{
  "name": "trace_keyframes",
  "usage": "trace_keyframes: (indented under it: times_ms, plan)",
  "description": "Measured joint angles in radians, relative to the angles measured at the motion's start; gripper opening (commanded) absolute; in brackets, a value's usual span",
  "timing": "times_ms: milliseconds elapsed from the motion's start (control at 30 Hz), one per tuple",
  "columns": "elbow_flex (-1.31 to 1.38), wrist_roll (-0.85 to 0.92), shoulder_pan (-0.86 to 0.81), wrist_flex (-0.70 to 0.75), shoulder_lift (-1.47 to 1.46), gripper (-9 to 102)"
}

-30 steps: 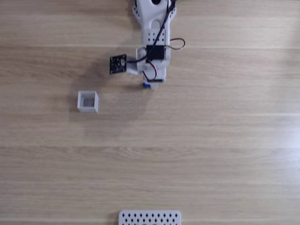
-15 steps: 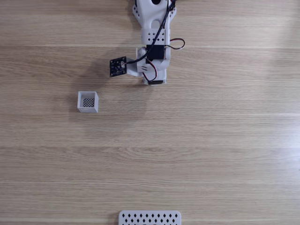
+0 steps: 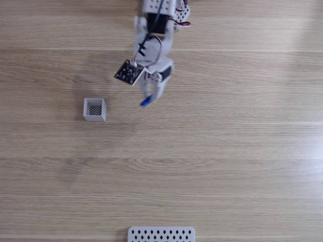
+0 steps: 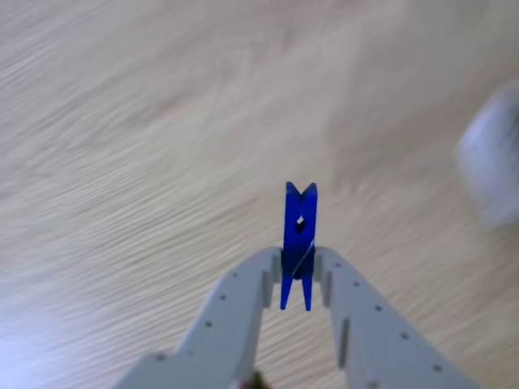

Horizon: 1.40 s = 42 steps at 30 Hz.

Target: Grasp a peg and put it in the crate.

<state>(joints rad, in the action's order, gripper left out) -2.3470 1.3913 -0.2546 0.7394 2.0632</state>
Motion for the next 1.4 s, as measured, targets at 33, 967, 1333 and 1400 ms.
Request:
trace_keyframes:
  times_ms: [33,967,1333,1400]
  plan:
    - [-0.032,0.104,-0.040,-0.080,0.003,-1]
    - [-0.118,0.275,-0.324,-0.836,-0.275,-1]
    - [-0.118,0.275,-0.324,-0.825,-0.275,14]
    - [-0.118,0.275,-0.324,-0.825,-0.275,17]
